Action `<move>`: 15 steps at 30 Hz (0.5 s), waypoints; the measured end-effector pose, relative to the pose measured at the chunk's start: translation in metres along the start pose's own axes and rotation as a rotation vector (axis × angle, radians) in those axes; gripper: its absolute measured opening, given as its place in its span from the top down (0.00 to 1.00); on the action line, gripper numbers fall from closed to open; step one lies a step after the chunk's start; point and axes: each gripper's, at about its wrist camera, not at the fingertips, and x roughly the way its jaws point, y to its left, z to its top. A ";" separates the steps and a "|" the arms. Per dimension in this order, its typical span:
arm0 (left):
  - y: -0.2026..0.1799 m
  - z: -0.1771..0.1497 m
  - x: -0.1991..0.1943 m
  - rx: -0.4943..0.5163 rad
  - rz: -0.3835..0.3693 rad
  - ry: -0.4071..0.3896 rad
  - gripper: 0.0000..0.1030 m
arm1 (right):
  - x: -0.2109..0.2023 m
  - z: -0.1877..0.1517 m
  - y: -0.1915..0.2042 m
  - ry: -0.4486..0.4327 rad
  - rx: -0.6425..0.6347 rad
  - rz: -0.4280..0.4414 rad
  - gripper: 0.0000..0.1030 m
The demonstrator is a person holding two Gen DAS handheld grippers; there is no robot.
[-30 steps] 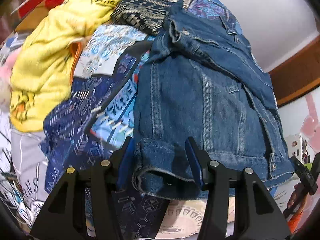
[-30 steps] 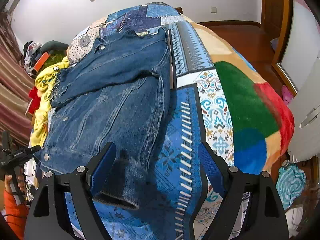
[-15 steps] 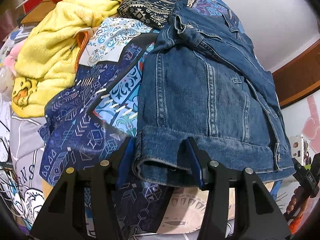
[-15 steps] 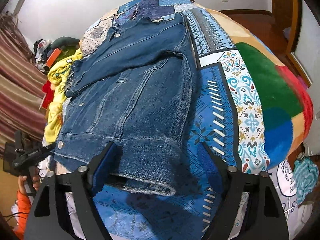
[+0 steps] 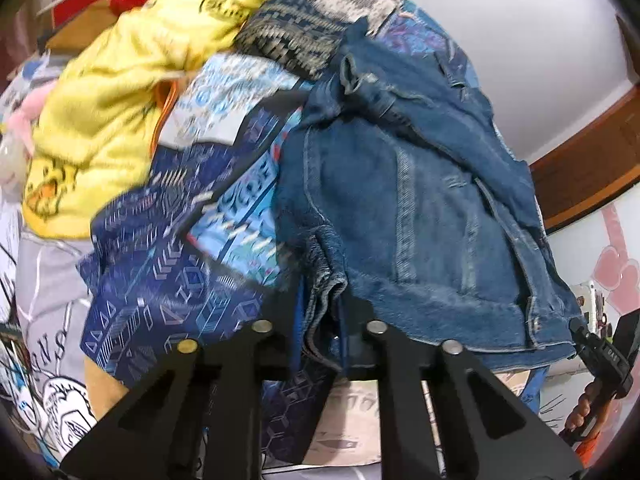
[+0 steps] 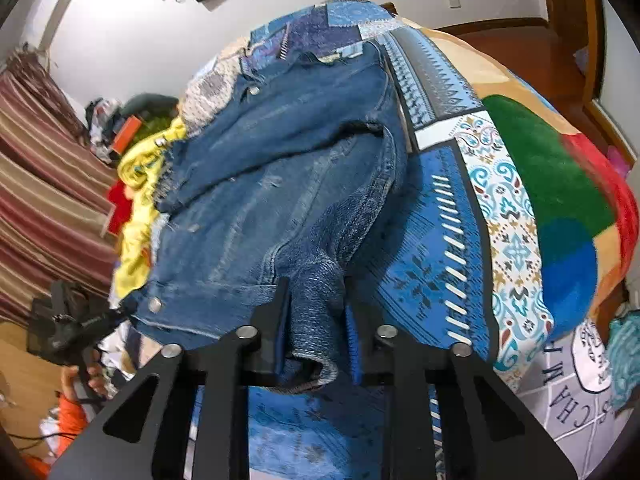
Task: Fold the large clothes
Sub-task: 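Grasp the jacket hem with both tools and lift it toward the collar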
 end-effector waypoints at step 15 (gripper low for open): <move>-0.068 0.105 -0.055 0.083 -0.133 -0.254 0.91 | -0.016 0.085 0.052 -0.189 -0.170 0.082 0.89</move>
